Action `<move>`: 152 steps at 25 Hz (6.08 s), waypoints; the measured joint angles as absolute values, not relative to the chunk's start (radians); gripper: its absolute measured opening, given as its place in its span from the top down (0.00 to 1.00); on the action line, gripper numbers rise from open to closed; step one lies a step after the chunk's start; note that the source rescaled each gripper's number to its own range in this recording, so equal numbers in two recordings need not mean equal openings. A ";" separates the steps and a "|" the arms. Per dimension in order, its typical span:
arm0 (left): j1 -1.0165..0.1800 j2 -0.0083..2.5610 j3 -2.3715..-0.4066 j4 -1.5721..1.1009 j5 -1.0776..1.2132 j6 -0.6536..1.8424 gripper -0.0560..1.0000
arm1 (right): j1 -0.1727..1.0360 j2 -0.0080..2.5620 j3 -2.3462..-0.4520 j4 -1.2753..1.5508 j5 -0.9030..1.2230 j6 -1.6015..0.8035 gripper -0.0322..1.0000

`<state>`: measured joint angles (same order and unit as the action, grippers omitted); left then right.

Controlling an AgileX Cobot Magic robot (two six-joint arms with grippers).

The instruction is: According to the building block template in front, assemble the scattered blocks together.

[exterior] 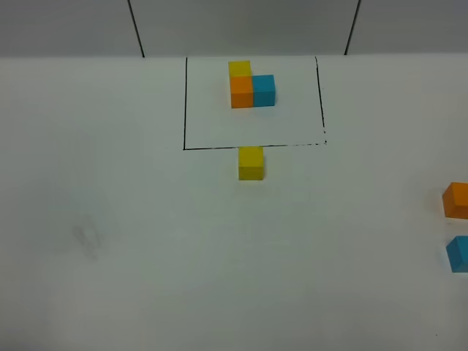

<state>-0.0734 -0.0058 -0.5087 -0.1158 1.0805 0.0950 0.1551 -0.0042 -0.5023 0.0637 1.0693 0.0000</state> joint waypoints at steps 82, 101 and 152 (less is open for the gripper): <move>-0.073 -0.006 -0.509 -0.116 1.080 0.072 0.38 | -0.077 1.451 -0.861 -0.128 0.773 0.202 0.28; -0.073 -0.006 -0.509 -0.116 1.080 0.072 0.38 | -0.139 1.714 -0.901 0.100 0.595 -0.052 0.28; -0.073 -0.006 -0.509 -0.049 1.080 0.069 0.38 | 0.796 1.993 -1.422 -0.211 0.873 0.941 0.97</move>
